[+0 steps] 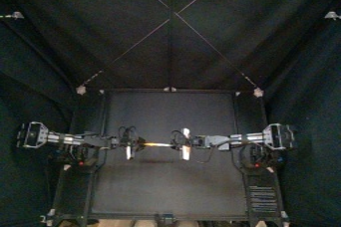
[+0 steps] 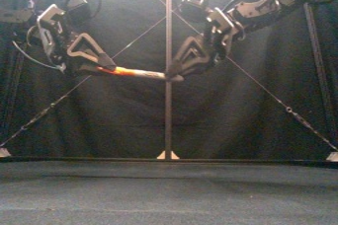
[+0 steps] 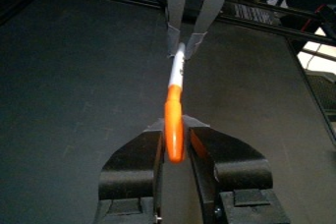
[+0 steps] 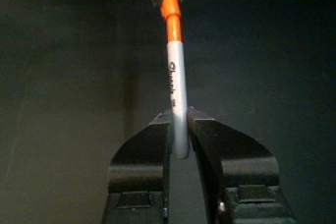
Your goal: Uncap the pen
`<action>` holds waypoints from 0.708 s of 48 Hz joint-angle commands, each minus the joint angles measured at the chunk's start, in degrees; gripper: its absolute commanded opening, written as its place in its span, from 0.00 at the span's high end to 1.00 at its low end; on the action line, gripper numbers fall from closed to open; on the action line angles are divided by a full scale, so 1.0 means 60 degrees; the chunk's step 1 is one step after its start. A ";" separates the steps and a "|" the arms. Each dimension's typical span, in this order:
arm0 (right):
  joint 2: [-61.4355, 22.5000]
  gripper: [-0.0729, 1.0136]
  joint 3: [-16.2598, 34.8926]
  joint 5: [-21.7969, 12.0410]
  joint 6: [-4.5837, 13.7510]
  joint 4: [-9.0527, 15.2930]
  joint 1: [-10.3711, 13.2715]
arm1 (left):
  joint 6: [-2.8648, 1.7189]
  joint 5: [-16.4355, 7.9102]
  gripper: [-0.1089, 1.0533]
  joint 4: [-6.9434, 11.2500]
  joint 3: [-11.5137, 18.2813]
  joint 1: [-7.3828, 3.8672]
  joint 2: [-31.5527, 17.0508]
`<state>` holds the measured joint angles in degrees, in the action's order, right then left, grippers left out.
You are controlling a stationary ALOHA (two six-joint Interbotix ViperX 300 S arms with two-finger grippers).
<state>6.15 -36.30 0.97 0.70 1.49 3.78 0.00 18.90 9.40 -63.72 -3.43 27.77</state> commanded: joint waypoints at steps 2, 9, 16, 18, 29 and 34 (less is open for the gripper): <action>0.0615 0.45 -0.0088 0.0044 -0.0029 -0.0073 0.0029 | 0.0015 0.0044 0.43 0.0000 0.0059 0.0000 0.0161; 0.0967 0.45 -0.0396 0.0044 -0.0029 -0.0088 0.0029 | 0.0015 0.0044 0.42 0.0000 0.0015 0.0000 0.0176; 0.1348 0.45 -0.0732 0.0044 -0.0029 -0.0117 0.0044 | 0.0015 0.0044 0.42 -0.0015 0.0000 0.0015 0.0190; 0.1494 0.45 -0.0864 0.0044 -0.0029 -0.0117 0.0044 | 0.0015 0.0029 0.42 -0.0015 0.0000 0.0015 0.0190; 0.2197 0.45 -0.1450 0.0044 -0.0029 -0.0103 0.0059 | 0.0029 0.0044 0.42 -0.0044 -0.0015 0.0029 0.0205; 0.2446 0.45 -0.1685 0.0059 -0.0029 -0.0146 0.0059 | 0.0029 0.0044 0.42 -0.0044 -0.0015 0.0029 0.0264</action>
<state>18.37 -46.41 0.97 0.62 0.88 4.04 0.09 18.90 9.32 -64.42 -3.34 28.92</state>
